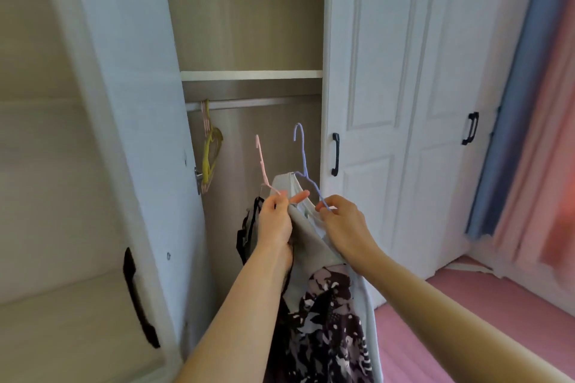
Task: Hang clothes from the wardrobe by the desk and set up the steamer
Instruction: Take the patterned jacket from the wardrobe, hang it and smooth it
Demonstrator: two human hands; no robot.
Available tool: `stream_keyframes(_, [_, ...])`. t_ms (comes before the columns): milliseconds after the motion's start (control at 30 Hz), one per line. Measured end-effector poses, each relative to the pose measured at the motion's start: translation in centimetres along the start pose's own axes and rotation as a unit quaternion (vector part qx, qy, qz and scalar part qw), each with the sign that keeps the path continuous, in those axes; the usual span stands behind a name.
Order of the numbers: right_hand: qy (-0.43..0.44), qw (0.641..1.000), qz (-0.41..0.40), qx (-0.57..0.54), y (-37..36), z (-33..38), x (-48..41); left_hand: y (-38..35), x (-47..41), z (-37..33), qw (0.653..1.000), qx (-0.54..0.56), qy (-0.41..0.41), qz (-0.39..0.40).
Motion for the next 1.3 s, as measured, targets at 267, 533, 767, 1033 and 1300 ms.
stream_keyframes(267, [-0.016,0.999,-0.035,0.014,4.8,-1.8,11.2,0.9,11.3,-2.7,1.0,-0.008,-0.011,0.025])
stream_keyframes(533, [-0.017,0.999,-0.029,0.017,8.4,-3.1,21.0,2.2,19.8,-4.4,0.997,0.003,-0.007,0.081])
stream_keyframes(767, [-0.019,0.999,-0.02,0.031,11.6,-3.7,27.0,2.2,25.6,-6.1,0.991,0.046,0.009,0.122])
stream_keyframes(1033, [-0.004,0.999,0.01,0.041,15.8,-5.2,31.8,0.4,32.6,-8.0,0.977,0.126,0.027,0.167])
stream_keyframes(1300, [0.054,0.995,0.076,0.024,19.2,-5.8,36.4,0.1,38.7,-9.9,0.988,0.122,-0.038,0.088])
Point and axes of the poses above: each hand's wrist, its own x-axis away from the middle knuckle, its own y-axis out of the back of the hand, z = x × y, the point moved 5 cm from there along -x, towards the middle knuckle, and after that the axes turned 13 degrees about -y, right-handed, at the moved point
